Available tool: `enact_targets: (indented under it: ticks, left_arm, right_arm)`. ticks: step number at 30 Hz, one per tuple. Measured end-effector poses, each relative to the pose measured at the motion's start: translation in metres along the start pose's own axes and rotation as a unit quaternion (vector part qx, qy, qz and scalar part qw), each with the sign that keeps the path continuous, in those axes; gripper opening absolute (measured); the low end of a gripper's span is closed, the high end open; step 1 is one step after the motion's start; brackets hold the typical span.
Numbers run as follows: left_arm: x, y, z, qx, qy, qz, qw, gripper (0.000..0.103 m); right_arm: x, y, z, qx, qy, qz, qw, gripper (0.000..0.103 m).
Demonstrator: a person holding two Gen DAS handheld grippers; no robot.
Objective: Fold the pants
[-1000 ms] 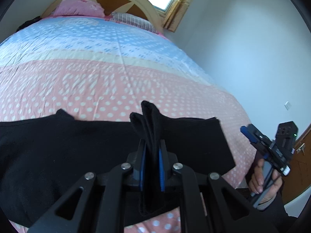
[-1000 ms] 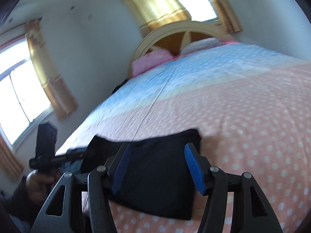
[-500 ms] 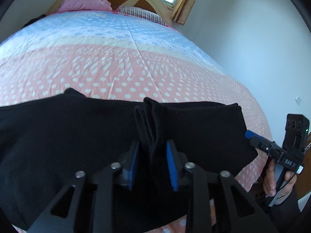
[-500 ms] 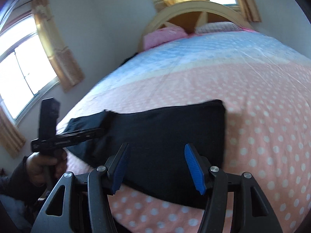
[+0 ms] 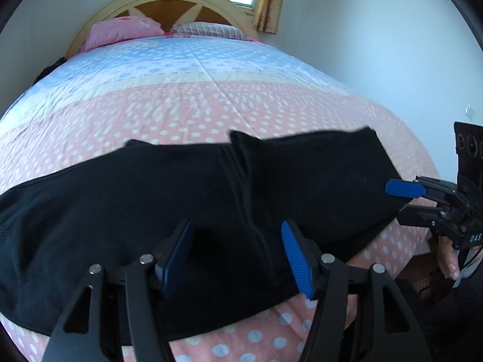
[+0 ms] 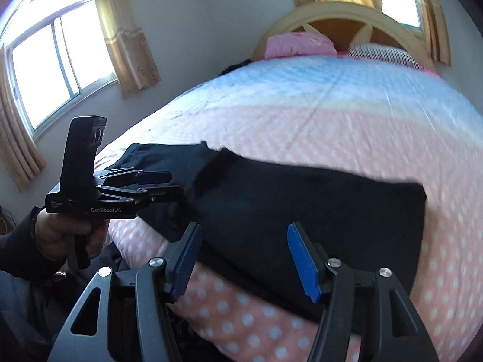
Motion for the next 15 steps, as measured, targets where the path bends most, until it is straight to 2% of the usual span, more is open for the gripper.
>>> enact_targets:
  ticks: [3,6,8,11,13,15]
  left_arm:
    - [0.010,-0.014,0.021,0.013,-0.019,-0.018,0.9996,0.069]
    - [0.021,-0.032,0.053,0.039,-0.031,-0.035,0.9981,0.072]
    - [0.028,-0.047,0.082,0.069,-0.037,-0.050,0.9957,0.076]
    - [0.033,-0.064,0.130,0.119,-0.051,-0.063,0.9895,0.077]
    - [0.033,-0.077,0.170,0.155,-0.071,-0.070,0.9828,0.077]
    - [0.030,-0.086,0.205,0.187,-0.093,-0.074,0.9752,0.077]
  right_arm:
    - [0.024,0.021,0.017,-0.024,-0.037,-0.006,0.999,0.061]
    - [0.045,0.043,0.039,0.001,-0.045,-0.015,0.999,0.061]
    - [0.054,0.061,0.048,0.021,-0.045,-0.014,0.999,0.061]
    - [0.052,0.095,0.050,0.026,-0.037,0.024,0.999,0.061]
    - [0.035,0.124,0.046,0.030,-0.028,0.083,0.996,0.061]
    - [0.036,0.121,0.047,0.018,-0.036,0.064,0.997,0.061]
Point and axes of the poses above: each gripper's, at about its wrist camera, not at the fingertips, and y roughly the way its jaws point, z to its left, x to its top, the point moved 8 cm from there along y, roughly the way its jaws point, and after that the axes turned 13 degrees about -y, right-handed, at the moved point
